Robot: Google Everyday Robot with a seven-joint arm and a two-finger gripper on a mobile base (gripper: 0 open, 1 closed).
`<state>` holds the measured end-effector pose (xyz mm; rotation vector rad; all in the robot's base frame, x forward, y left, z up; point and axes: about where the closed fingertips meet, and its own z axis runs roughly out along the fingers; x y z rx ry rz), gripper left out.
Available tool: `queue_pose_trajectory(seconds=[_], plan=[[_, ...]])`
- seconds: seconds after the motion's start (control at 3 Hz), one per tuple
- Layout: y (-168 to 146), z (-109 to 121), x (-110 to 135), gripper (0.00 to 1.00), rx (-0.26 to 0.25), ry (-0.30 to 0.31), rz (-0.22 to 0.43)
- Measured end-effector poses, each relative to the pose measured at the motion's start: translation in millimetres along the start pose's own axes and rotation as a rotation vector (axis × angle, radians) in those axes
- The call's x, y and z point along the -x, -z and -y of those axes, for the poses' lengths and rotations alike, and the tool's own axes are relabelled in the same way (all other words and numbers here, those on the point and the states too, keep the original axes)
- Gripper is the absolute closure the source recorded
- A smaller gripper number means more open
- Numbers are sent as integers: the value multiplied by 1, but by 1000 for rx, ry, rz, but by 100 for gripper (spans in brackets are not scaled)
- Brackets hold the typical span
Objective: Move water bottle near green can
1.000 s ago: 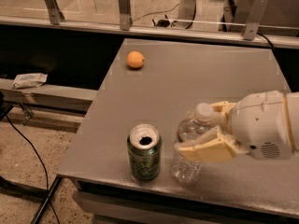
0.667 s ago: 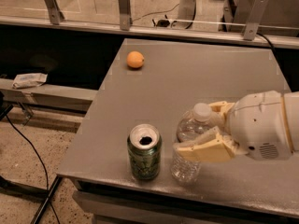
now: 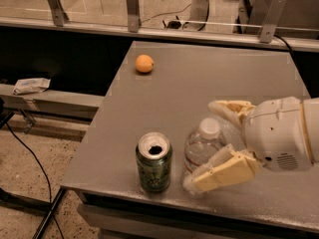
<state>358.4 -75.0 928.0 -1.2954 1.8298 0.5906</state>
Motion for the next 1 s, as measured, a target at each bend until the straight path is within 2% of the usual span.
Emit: queue_pose_trajectory(seconds=[0.33, 0.67, 1.0], plan=[[16, 8, 2, 0, -29, -17, 57], [58, 32, 1, 0, -112, -44, 158], [62, 33, 4, 0, -119, -42, 167]])
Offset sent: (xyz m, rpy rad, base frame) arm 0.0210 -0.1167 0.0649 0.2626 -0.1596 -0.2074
